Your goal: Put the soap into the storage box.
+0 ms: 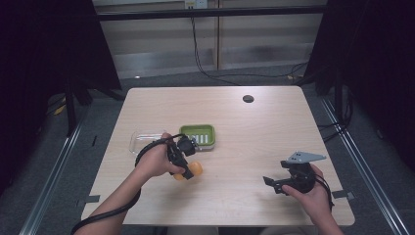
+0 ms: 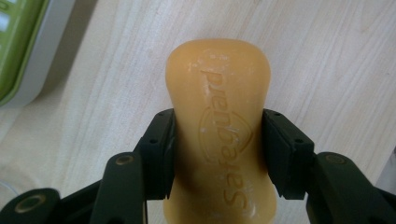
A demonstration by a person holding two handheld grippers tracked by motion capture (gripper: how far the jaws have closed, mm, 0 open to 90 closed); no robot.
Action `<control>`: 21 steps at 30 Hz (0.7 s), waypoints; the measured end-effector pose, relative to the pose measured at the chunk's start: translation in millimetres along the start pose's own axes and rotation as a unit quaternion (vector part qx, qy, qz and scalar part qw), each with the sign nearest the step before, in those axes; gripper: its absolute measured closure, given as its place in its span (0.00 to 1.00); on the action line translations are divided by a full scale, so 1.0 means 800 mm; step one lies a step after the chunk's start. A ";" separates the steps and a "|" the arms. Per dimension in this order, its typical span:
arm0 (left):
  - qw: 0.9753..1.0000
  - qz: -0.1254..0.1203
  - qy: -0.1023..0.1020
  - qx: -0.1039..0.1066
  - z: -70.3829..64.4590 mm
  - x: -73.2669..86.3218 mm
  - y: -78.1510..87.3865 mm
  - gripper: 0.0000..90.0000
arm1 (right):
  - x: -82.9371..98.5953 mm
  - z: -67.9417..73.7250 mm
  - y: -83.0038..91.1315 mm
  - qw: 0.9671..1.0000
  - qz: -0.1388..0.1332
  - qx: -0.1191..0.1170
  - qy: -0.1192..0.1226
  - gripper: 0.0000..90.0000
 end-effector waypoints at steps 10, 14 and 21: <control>1.000 0.003 0.005 -0.002 0.004 0.001 0.009 0.55 | -0.003 0.007 -0.006 1.000 0.002 -0.010 0.012 0.09; 1.000 0.005 0.008 -0.006 0.008 0.000 0.015 0.55 | -0.006 0.008 -0.005 1.000 -0.001 -0.008 0.012 0.09; 1.000 -0.001 0.010 -0.010 0.011 -0.009 0.022 0.55 | -0.009 0.009 -0.006 1.000 -0.003 -0.008 0.015 0.09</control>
Point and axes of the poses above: each handheld gripper's, and its own axes: y roughly backward along the jaws, x roughly out of its underside, z roughly to its left, the point moved 8 cm from there along -y, roughly forward along the jaws, and after that the axes turned 13 degrees about x, right-handed, at the moved point
